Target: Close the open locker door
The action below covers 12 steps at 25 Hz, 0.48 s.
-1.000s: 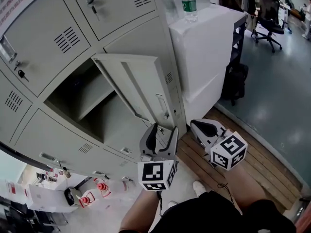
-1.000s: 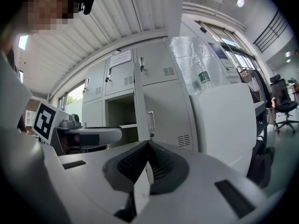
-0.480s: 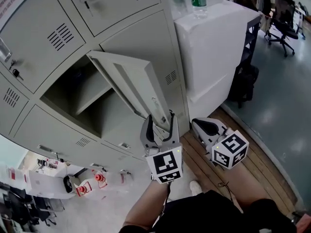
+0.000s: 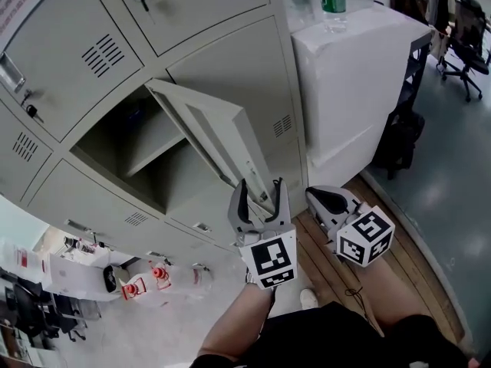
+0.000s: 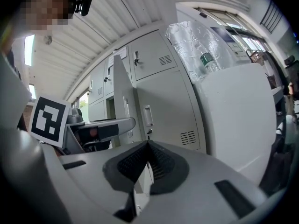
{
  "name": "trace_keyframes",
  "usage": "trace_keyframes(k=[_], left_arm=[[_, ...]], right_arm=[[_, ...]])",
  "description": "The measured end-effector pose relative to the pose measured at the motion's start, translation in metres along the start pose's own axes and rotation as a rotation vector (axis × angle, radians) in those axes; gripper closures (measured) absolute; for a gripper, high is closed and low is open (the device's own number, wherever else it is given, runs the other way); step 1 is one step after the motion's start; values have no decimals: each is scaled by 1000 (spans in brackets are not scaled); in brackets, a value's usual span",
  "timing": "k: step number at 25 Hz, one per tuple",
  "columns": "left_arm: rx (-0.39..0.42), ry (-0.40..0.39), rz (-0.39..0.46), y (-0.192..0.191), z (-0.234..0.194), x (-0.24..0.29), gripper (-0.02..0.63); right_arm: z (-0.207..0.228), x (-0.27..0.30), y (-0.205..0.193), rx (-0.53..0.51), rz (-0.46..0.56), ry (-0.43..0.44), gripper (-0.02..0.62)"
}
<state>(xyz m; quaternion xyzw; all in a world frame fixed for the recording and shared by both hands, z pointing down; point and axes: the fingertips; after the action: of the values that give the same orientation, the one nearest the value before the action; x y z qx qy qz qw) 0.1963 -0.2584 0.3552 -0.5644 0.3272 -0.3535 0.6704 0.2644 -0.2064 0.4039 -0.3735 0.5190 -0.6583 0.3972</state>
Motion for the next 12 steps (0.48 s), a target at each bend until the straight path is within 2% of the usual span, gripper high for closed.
trace_keyframes(k=[12], left_arm=[[-33,-18,-3,-2,-11,-11,339]], right_arm=[[-7,20,2,-5,-10,48,542]])
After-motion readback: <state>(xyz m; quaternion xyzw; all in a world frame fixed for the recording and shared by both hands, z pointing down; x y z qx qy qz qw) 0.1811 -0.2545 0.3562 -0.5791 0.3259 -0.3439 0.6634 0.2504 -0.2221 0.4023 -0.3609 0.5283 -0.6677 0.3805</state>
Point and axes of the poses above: the fingertips, and each gripper's own axes: x forward along the fingers, z to its right, y out of its top, and after that the axes turned 4 degrees about y, right-handed
